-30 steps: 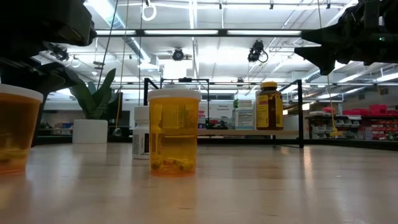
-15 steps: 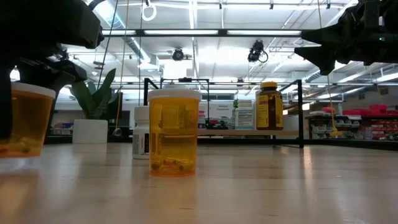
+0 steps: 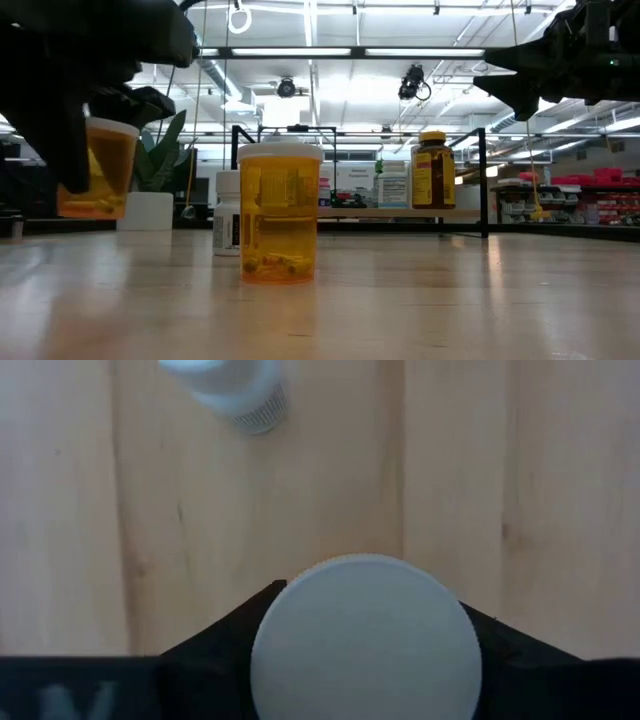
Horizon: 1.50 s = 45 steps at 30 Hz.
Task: Pick and place medicine bottles onto shelf by color
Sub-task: Put the left orange medicine bottle on the shelf
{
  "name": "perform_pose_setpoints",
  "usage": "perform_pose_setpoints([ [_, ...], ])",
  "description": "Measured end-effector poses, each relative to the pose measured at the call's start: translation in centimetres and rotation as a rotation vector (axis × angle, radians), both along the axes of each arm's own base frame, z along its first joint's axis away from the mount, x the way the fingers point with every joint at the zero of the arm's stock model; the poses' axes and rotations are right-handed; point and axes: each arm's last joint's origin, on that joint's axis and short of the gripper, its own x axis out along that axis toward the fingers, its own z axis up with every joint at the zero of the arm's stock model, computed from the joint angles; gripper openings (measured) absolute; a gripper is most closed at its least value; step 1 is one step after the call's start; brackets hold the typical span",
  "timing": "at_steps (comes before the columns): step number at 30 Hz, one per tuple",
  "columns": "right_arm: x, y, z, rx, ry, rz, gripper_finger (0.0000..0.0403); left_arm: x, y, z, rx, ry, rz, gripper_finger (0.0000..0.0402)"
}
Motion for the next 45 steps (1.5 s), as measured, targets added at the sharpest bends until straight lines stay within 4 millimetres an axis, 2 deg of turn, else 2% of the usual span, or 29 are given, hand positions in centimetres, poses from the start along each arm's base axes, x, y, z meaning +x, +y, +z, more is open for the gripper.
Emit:
perform_pose_setpoints([
  [16, 0.0, 0.0, 0.0, 0.000, 0.000, 0.000, 0.0265, 0.8, 4.0, 1.9, 0.059, -0.038, -0.069, 0.0199],
  [26, 0.0, 0.0, 0.0, 0.000, 0.000, 0.000, 0.0265, 1.7, 6.9, 2.0, 0.105, -0.039, -0.088, 0.0202],
  [45, 0.0, 0.0, 0.0, 0.000, 0.000, 0.000, 0.0265, 3.7, 11.8, 2.5, 0.185, -0.147, -0.114, 0.0199],
])
